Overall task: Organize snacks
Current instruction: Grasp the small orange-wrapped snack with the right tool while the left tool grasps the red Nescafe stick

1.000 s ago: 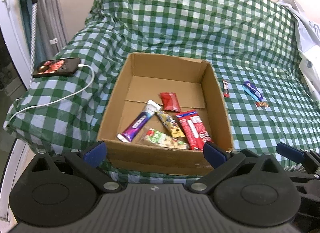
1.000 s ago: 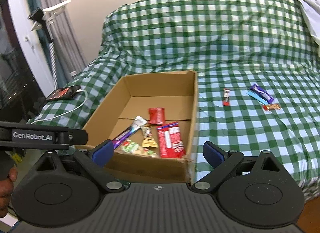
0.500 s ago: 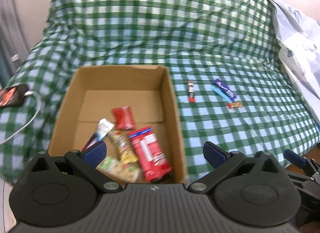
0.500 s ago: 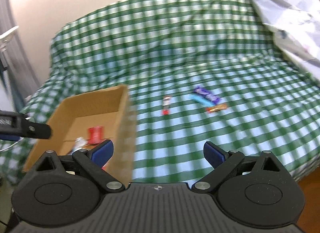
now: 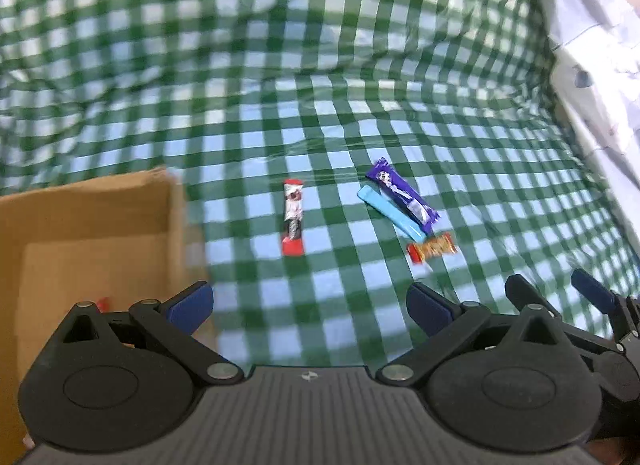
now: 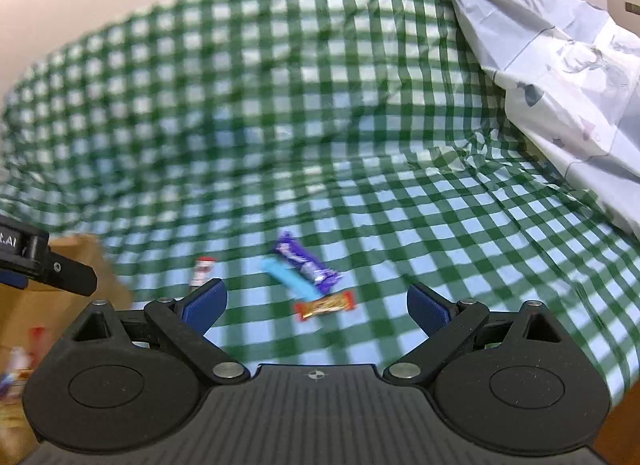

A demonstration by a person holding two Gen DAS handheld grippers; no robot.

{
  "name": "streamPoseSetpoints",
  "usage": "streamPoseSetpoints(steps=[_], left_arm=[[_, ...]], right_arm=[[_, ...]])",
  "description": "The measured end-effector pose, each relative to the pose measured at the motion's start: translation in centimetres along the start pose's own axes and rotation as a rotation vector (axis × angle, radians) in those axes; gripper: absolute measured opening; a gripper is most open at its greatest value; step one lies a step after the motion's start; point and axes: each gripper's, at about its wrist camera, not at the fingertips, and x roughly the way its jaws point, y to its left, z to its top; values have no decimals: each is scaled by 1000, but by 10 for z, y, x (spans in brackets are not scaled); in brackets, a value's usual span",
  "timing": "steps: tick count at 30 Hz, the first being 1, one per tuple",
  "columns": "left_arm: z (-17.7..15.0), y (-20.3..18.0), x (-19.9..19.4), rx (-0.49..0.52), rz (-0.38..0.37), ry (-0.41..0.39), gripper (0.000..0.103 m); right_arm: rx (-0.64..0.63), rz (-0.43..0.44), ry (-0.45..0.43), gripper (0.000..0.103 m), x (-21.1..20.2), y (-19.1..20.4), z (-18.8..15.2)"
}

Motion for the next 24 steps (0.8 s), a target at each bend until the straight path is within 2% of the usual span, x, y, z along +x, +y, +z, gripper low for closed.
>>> streamPoseSetpoints(steps=[7, 11, 16, 18, 20, 21, 22, 23, 24], left_arm=[[37, -2, 124, -57, 83, 71, 103], [43, 6, 167, -103, 101, 103, 103], [48, 16, 200, -133, 114, 130, 103], [49, 23, 210, -164, 112, 155, 102], [50, 24, 207, -161, 145, 121, 88], [51, 22, 203, -135, 150, 89, 63], [52, 20, 198, -100, 139, 64, 18], [53, 18, 195, -77, 118, 68, 10], [55, 18, 193, -79, 100, 83, 10]], right_arm=[[-53, -5, 93, 97, 133, -30, 11], [-31, -13, 172, 97, 188, -31, -2], [20, -12, 218, 96, 212, -19, -27], [-55, -35, 177, 89, 206, -8, -37], [-111, -31, 135, 64, 199, -4, -44], [-117, -16, 127, 61, 195, -4, -45], [-119, -15, 129, 60, 193, -4, -45], [-114, -15, 136, 57, 191, -6, -45], [-106, -16, 141, 56, 188, -8, -45]])
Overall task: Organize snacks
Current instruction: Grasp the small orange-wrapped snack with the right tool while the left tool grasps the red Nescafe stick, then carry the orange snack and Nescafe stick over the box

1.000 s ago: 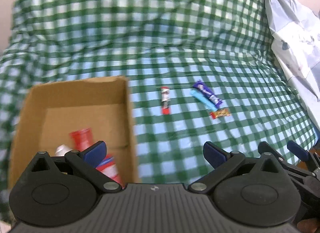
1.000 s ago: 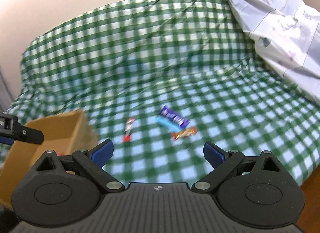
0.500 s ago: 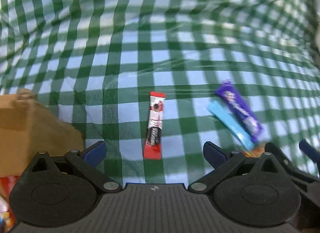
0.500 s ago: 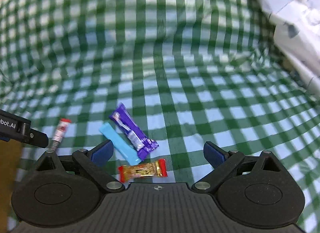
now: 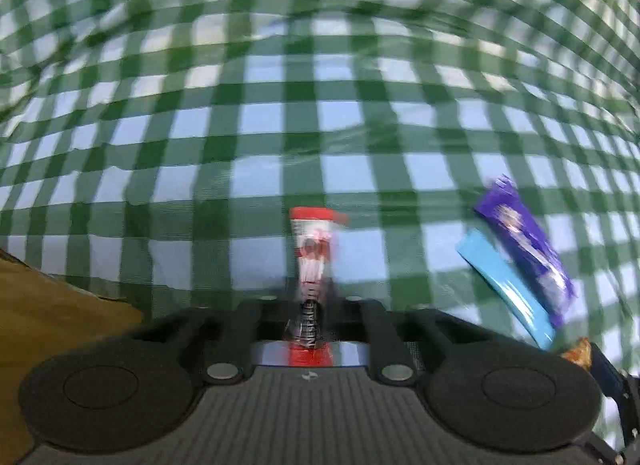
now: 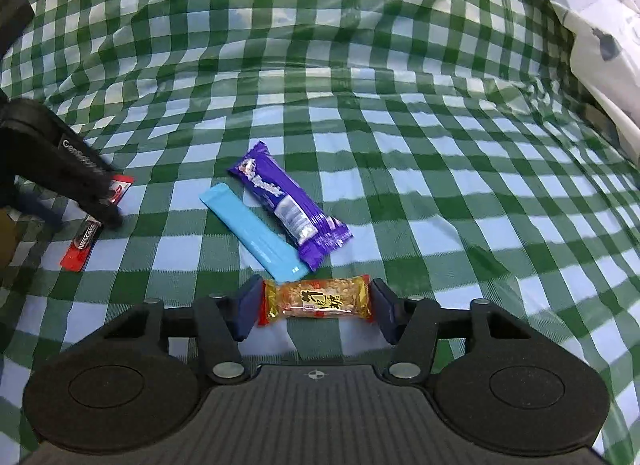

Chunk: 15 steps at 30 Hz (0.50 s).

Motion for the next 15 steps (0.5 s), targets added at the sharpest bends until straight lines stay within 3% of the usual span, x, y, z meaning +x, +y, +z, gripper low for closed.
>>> streamPoseSetpoints(steps=[6, 15], left_arm=[[-17, 1, -36, 34, -93, -34, 9], [-68, 3, -145, 52, -237, -128, 9]], right_arm=[[85, -16, 12, 56, -31, -16, -6], [185, 0, -20, 56, -118, -11, -12]])
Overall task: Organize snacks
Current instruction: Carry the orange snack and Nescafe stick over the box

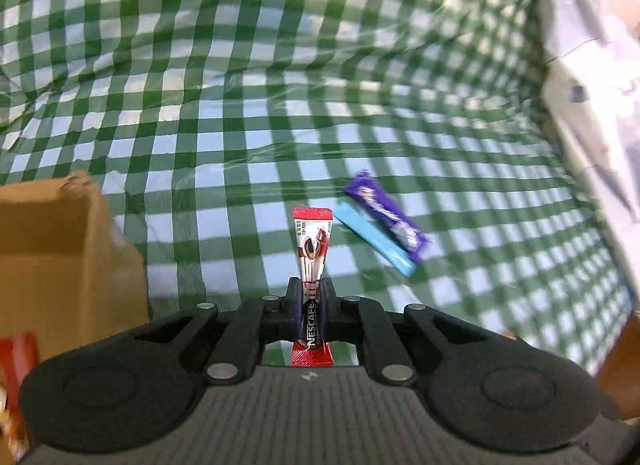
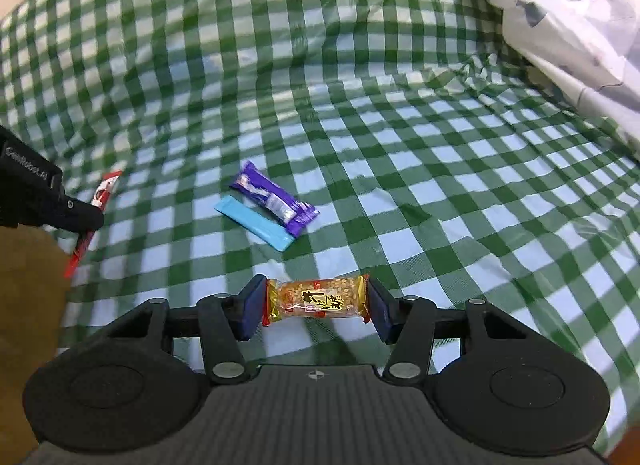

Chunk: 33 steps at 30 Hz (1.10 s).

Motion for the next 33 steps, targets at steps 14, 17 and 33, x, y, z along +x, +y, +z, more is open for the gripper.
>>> streamPoseSetpoints(steps=[14, 17, 33], left_arm=[[-121, 63, -210, -46, -2, -151, 9], [-148, 90, -242, -80, 41, -167, 9], [-258, 168, -327, -231, 223, -141, 9]], right_arm=[[-137, 245, -24, 56, -175, 91, -22], [-173, 318, -11, 56, -202, 126, -43], [-355, 465, 5, 56, -289, 223, -112]])
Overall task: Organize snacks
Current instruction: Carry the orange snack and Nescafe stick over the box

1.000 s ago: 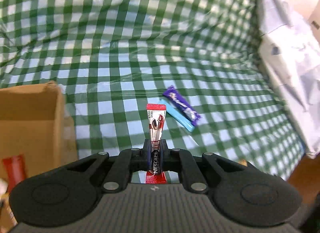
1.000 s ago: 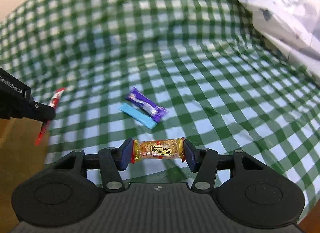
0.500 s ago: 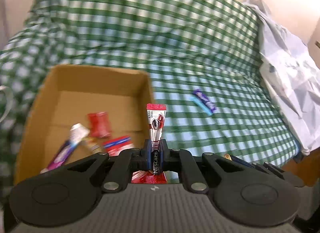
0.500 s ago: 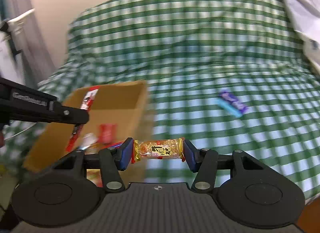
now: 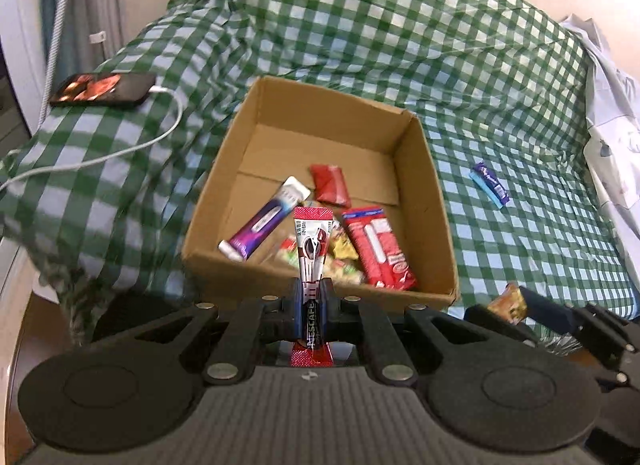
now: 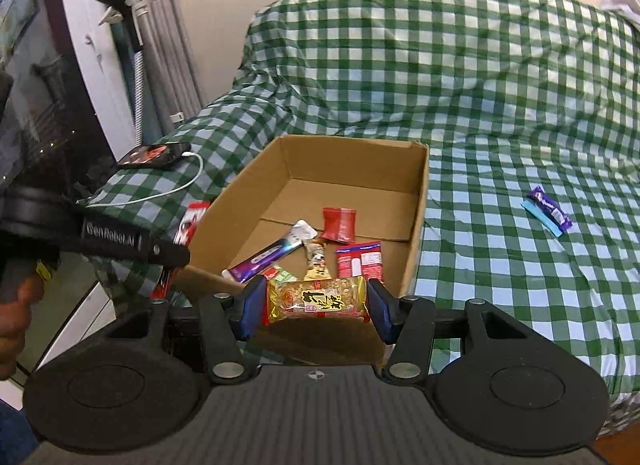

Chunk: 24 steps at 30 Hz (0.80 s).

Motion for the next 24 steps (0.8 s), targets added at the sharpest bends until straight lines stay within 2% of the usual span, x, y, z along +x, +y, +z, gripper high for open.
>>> streamPoseSetpoints(steps=[12, 24], left_arm=[[-19, 4, -28, -2, -20, -41, 9], [-21, 3, -31, -1, -24, -47, 9]], right_arm=[[-44, -21, -46, 56, -28, 23, -12], [-53, -21, -55, 56, -32, 25, -15]])
